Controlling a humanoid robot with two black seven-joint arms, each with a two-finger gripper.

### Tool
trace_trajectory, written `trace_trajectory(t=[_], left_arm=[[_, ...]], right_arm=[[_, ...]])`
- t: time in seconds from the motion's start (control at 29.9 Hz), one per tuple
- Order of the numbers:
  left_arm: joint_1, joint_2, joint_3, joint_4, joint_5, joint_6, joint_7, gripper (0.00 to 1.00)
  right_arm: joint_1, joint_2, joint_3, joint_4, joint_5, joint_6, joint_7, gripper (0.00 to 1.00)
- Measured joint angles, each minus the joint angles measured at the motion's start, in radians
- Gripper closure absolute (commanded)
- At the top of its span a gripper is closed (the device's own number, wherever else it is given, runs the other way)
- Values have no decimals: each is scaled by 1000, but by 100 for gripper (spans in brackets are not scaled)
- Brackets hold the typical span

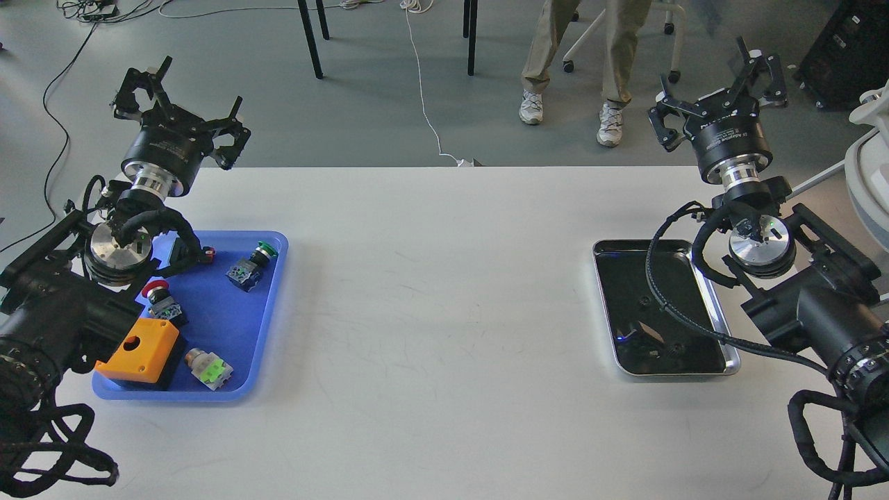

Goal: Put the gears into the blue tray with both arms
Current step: 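Raise the right gripper up and away from the metal tray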

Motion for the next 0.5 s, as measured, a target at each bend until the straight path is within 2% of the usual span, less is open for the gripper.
trace_trajectory(t=[0.5], left_arm=[[-5,3,-1,-4,-1,0,-2,2]], right_arm=[[11,-20,-15,5,0,-2,-1,1]])
